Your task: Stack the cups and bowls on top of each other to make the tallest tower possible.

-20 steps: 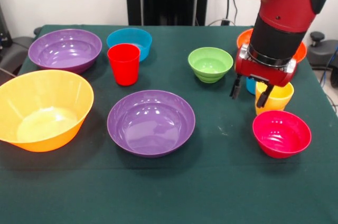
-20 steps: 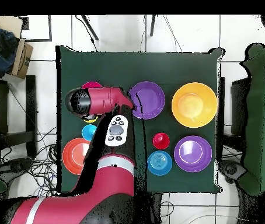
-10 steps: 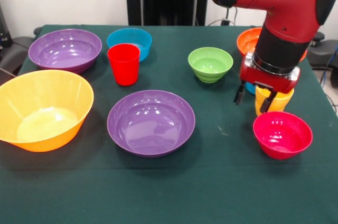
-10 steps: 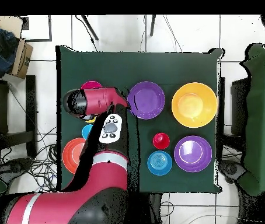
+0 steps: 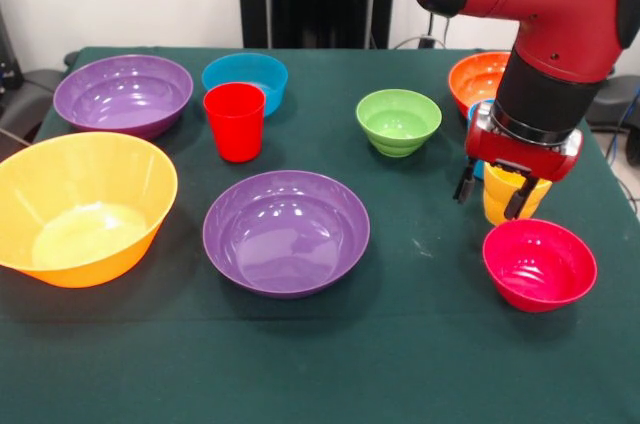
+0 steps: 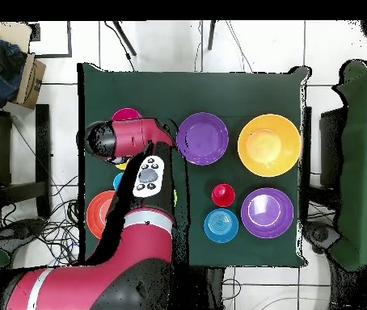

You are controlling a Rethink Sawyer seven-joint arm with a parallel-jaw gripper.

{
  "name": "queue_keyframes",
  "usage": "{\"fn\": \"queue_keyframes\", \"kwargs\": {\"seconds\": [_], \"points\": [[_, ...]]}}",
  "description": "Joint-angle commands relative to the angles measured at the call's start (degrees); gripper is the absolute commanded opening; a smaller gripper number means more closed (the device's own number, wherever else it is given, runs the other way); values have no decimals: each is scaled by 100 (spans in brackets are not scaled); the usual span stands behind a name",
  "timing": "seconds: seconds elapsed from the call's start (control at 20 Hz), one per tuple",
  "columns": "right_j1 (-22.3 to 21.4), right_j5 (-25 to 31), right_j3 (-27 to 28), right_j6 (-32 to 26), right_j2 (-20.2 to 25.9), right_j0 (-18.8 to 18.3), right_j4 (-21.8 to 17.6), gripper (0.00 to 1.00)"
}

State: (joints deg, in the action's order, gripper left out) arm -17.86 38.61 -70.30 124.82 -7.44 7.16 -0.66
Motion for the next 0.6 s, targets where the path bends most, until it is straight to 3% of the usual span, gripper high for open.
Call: {"fn": "queue_keyframes", "kwargs": {"seconds": [0.05,0.3,0.6], "points": [[8,468,129,-98,309,-12,-262,100],[-9,468,118,-103,310,-15,-260,100],[-161,859,209,-186,322,-35,-207,100]]}}
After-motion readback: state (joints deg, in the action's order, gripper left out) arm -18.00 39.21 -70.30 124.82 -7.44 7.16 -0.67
